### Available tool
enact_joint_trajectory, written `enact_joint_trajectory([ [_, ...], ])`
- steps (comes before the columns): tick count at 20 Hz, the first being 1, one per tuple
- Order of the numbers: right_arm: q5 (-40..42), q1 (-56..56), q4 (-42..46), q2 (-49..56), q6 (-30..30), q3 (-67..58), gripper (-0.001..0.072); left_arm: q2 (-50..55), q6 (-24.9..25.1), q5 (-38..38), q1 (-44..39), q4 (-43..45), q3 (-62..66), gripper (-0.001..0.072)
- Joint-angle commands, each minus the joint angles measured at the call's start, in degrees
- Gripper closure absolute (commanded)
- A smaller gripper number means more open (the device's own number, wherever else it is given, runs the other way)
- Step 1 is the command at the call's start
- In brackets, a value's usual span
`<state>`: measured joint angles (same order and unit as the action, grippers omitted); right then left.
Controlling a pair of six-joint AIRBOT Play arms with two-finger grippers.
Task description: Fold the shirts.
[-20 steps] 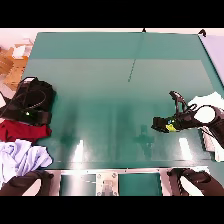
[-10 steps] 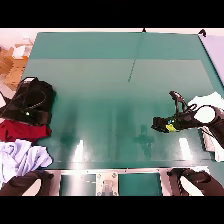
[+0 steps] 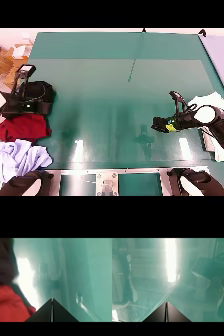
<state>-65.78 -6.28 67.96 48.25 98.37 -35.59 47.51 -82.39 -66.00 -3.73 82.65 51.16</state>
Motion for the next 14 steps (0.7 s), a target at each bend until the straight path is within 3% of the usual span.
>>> enact_joint_trajectory([
  [1,0.2,0.0,0.0,0.0,0.0,0.0,0.0690,0.0,0.0,6.0,0.0,-0.8,0.0,0.0685],
  [4,0.3,-0.1,0.0,0.0,0.0,0.1,0.0690,0.0,-0.1,7.1,0.0,0.1,0.0,0.0683],
  [5,0.3,-0.1,0.0,0.0,0.0,0.1,0.0689,0.0,-0.1,7.5,0.0,4.0,0.0,0.0582],
  [6,0.3,-0.1,0.0,0.0,0.0,0.1,0.0689,0.1,-2.1,8.1,0.0,9.2,0.0,0.0195],
  [7,0.7,-0.1,0.0,0.0,0.0,0.1,0.0689,0.4,-7.8,9.1,0.0,16.8,0.0,0.0057],
  [9,2.0,-0.1,0.0,0.0,0.0,0.1,0.0690,2.4,-13.4,10.4,1.2,28.3,0.1,0.0060],
  [14,4.9,0.0,0.0,0.0,0.0,0.1,0.0689,17.7,-13.1,14.0,15.1,23.2,3.6,0.0058],
])
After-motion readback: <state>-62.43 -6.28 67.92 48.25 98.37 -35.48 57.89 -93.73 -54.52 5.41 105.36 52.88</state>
